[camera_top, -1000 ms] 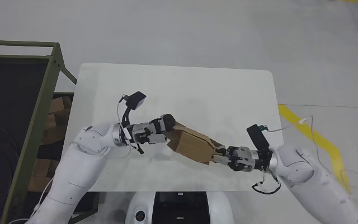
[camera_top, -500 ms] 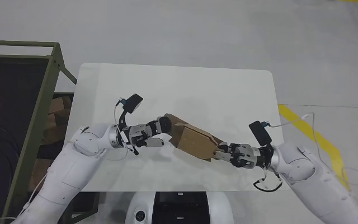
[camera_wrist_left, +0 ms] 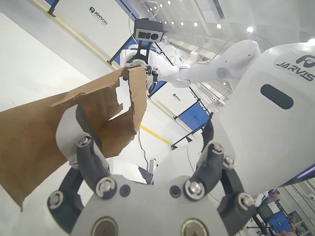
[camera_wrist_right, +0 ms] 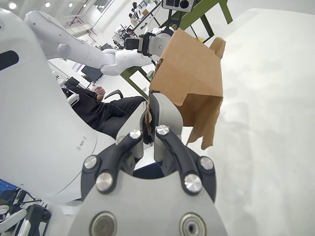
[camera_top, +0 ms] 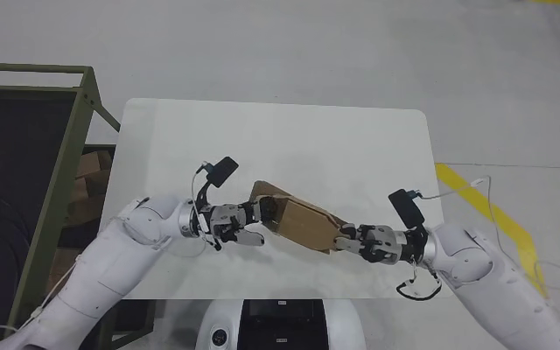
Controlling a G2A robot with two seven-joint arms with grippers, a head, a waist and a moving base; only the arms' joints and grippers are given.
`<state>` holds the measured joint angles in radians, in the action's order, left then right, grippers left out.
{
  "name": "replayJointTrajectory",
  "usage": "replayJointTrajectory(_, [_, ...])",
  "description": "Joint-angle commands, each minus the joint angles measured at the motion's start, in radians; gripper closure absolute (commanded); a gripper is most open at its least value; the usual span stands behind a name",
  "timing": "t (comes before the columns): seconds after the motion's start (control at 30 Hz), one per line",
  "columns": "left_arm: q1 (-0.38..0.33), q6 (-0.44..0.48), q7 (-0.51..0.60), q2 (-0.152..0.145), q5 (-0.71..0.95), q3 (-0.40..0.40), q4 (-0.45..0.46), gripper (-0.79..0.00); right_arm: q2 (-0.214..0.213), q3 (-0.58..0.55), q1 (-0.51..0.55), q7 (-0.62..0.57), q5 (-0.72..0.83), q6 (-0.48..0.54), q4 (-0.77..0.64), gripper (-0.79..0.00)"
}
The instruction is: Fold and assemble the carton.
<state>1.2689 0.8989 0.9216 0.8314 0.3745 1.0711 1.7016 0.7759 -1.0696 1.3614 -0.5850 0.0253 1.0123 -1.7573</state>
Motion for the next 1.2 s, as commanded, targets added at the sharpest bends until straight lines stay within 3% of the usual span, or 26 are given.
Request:
replayJointTrajectory(0.0, [-0.011, 0.004, -0.004, -0.012, 0.002, -0.022, -0.003, -0.785, 0.001, 0.000, -0.001, -0.001, 0.000, 0.000, 0.000, 0.000])
replayJointTrajectory(0.73, [-0.171, 0.083, -0.084, -0.100, 0.049, -0.281, -0.050, -0.785, 0.010, 0.051, -0.059, -0.107, 0.042, -0.042, -0.002, 0.000])
replayJointTrajectory(1.17, [-0.236, 0.113, -0.114, -0.134, 0.070, -0.367, -0.068, -0.785, 0.014, 0.068, -0.078, -0.138, 0.066, -0.048, 0.008, 0.000])
